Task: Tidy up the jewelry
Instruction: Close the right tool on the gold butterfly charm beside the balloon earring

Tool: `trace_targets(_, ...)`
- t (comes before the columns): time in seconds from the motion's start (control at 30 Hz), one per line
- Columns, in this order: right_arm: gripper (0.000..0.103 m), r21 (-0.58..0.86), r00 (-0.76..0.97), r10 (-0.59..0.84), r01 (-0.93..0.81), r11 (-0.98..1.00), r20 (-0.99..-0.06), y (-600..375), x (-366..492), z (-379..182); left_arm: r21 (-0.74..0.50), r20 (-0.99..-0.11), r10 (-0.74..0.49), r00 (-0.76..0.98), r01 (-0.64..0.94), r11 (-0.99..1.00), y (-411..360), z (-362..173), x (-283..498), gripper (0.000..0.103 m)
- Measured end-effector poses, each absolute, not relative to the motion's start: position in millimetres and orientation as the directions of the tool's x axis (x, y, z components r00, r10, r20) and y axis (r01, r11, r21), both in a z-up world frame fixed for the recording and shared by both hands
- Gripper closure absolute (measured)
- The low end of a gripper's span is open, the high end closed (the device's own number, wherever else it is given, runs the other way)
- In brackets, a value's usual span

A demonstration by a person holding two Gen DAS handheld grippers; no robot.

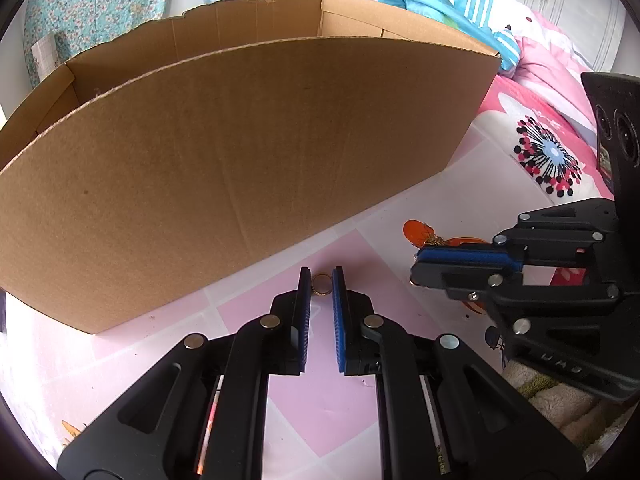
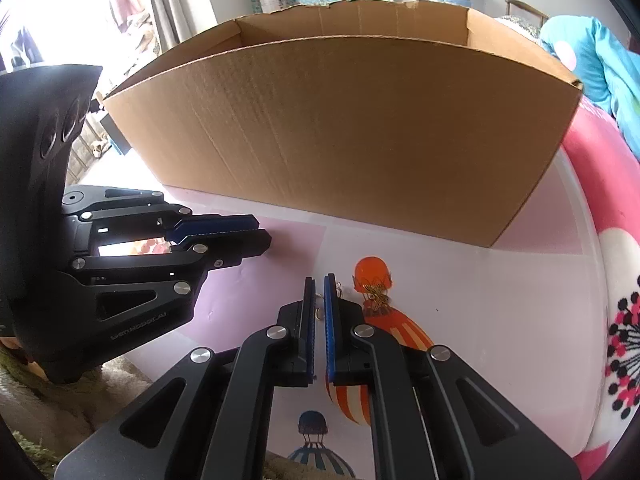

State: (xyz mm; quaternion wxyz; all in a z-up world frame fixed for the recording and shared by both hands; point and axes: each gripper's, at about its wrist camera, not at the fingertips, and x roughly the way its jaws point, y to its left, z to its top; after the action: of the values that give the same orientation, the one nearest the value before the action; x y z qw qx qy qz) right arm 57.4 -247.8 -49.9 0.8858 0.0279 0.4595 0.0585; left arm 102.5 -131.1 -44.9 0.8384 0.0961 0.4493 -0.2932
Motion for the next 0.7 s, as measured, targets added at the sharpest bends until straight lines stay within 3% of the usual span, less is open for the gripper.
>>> trace_targets(0.2, 0.095, 0.172, 0.546, 0.168, -0.044, 0.984, -0.821, -259, 50, -50, -0.1, -0.81, -0.405, 0.425, 0.58, 0.809, -131, -45, 102, 0.093)
trace_targets(0.27, 0.084, 0.167, 0.538, 0.163, -0.041, 0.985, -0.827, -260, 50, -53, -0.099, -0.81, -0.405, 0.425, 0.58, 0.808, -131, -45, 102, 0.093)
trace_targets(0.7, 0.084, 0.195, 0.519, 0.21, -0.083, 0.977, -0.829, -253, 48, -59, -0.096, -0.81, -0.404, 0.426, 0.582, 0.807, -131, -45, 102, 0.093)
